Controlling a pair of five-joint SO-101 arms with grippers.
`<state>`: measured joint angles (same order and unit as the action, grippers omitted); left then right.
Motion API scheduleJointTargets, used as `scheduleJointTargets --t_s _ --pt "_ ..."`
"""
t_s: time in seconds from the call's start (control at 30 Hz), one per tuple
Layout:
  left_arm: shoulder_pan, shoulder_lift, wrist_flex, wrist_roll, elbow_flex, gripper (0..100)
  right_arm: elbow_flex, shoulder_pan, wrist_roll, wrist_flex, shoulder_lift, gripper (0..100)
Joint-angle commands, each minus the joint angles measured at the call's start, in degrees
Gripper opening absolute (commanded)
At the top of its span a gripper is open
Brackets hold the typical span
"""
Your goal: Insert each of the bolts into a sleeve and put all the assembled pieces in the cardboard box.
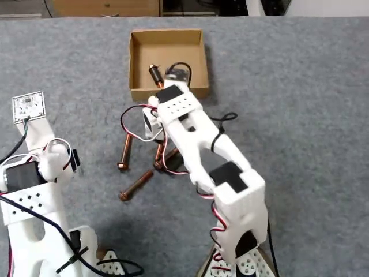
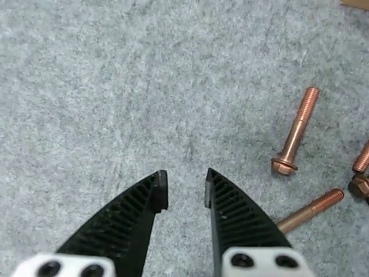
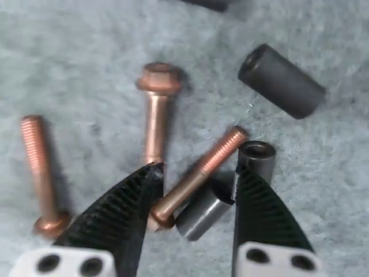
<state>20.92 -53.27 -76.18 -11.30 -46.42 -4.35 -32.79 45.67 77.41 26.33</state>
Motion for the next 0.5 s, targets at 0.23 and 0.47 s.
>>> scheduleJointTargets --t_s 0.23,0.47 --pt "-8.53 0.84 0.26 1.41 6.07 12 -16.4 4.09 0.62 14.42 -1.36 19.5" --pt "-28.22 3.91 7.47 10.02 7.65 12 -27.21 18.77 -11.08 24.79 -3.38 19.5"
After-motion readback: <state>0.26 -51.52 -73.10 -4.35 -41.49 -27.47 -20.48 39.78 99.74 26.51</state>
